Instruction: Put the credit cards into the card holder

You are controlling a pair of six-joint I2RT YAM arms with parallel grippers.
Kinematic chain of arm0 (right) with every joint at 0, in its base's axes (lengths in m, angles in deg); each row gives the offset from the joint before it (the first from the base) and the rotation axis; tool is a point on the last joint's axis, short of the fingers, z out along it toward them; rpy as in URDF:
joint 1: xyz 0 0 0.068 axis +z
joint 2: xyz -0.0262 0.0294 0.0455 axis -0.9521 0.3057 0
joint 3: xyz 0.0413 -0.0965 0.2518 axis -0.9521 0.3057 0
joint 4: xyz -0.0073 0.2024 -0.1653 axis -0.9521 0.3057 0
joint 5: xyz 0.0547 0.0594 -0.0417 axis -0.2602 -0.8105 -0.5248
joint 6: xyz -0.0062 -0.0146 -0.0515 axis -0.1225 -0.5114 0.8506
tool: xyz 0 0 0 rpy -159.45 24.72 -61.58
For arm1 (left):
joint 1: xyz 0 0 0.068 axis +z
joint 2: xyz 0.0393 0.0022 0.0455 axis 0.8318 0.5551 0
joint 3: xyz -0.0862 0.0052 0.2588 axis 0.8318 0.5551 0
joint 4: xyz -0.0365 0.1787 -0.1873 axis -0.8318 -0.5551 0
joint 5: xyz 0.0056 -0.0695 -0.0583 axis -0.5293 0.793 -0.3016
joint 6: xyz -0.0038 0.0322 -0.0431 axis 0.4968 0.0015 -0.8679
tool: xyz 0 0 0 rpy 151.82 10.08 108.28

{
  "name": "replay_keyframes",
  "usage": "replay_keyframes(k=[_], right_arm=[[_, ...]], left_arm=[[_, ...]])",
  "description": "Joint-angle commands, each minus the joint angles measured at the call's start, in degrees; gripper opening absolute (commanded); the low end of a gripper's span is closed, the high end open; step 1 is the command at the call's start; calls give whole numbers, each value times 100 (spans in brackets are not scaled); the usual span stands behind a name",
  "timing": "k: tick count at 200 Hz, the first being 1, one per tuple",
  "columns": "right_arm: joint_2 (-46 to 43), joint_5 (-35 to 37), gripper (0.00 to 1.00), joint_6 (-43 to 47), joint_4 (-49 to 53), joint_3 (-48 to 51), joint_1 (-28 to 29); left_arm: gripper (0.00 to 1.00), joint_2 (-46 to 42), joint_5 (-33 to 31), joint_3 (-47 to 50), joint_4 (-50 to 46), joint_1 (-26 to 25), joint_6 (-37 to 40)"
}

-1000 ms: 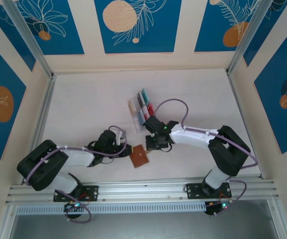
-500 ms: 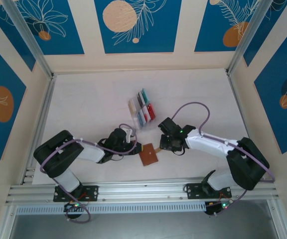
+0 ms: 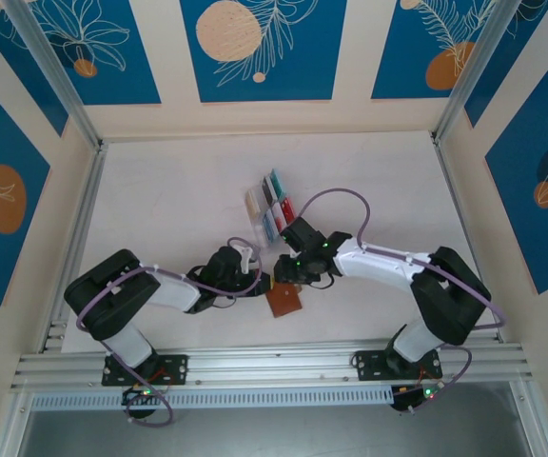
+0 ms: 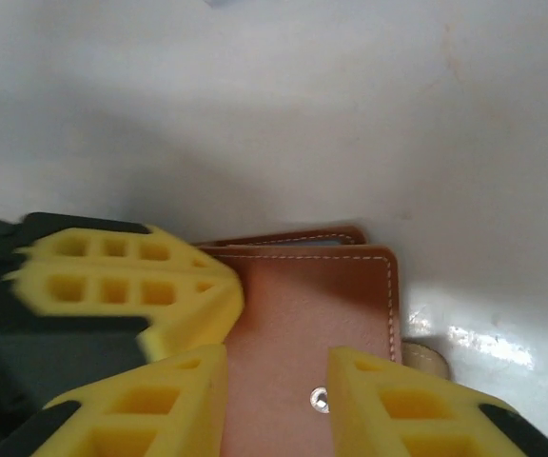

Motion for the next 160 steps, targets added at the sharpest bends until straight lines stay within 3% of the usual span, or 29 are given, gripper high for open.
replay_keyframes(k=[1,23,106,160], right_arm=[[11,-456,39,124,-158,184,-159],[77,-316,41,132,7,265,-264],[497,-952,42,165,-323,292,-254],[-100,-314,24,309,293,25,64]], left_arm=[[0,144,-193,246,-709,-132,-51],[0,177,-185,259,-661,-131,-58],[0,247,-198,293,-590,-132,-86],[0,504,-216,284,-462,-188,-182]])
